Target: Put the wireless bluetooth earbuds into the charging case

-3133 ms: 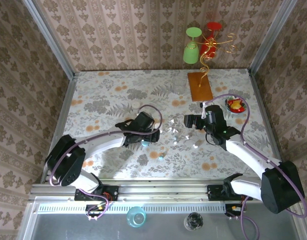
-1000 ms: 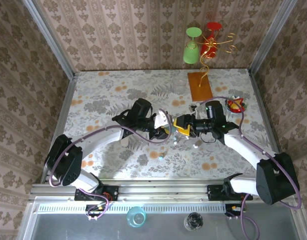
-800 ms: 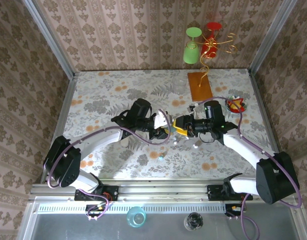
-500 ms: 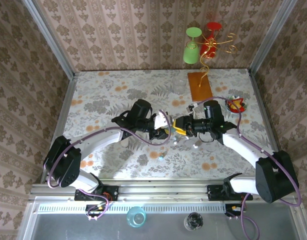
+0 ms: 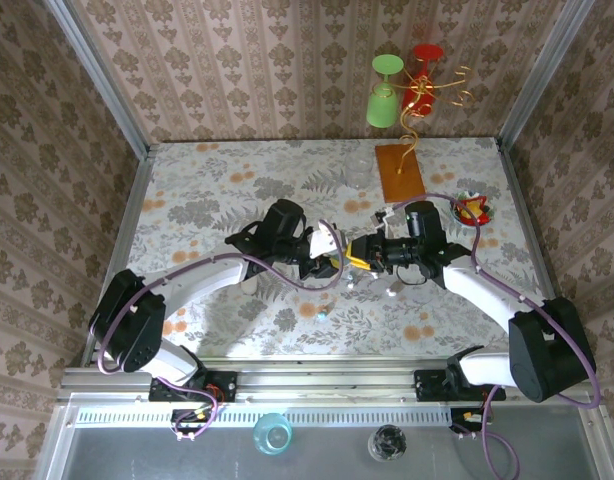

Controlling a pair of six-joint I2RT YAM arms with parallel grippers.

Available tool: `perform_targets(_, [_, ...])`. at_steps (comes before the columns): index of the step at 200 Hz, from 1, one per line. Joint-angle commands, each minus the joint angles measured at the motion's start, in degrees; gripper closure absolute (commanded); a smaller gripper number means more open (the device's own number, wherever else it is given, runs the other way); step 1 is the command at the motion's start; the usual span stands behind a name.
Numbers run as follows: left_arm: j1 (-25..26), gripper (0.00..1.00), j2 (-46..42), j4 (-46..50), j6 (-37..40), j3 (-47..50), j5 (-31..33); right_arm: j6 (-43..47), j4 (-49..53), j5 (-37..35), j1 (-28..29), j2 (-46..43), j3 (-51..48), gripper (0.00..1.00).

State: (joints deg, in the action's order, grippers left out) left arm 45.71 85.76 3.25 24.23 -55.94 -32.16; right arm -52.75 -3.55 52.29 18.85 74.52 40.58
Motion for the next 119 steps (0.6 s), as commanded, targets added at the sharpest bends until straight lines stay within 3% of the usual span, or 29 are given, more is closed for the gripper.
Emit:
perform_targets(1, [-0.4,0.48,-0.9,-6.9,-2.8,1.4,-0.9,-2.1,-2.3,0.6,-0.6,-0.3,-0.2,0.79])
perform_targets(15, [-2.0,0.40,-2.5,-12.5,-7.0,4.1,-2.9,-4.6,-6.1,1.0,-2.1,-0.9,-1.4,0.81])
perform_targets(40, [-5.2,0.16,-6.1,-30.0,-15.5,11.6,-5.1,-11.3,-15.6,2.6,-4.4,-1.9,-3.4,0.83])
perform_targets(53, [-6.7,0.09,-6.7,-39.4,-19.3,15.3,-6.7,-14.4,-20.2,3.1,-5.0,-2.4,-4.2,0.83])
perform_targets(83, [-9.3,0.02,-5.2,-55.1,-25.3,19.6,-8.5,-25.5,-34.7,4.7,-5.8,-0.4,-5.5,0.84])
perform_targets(119, [-10.0,0.00,-2.1,-67.6,-25.6,22.4,-9.9,-39.8,-55.0,3.0,-5.8,4.7,-7.2,0.89])
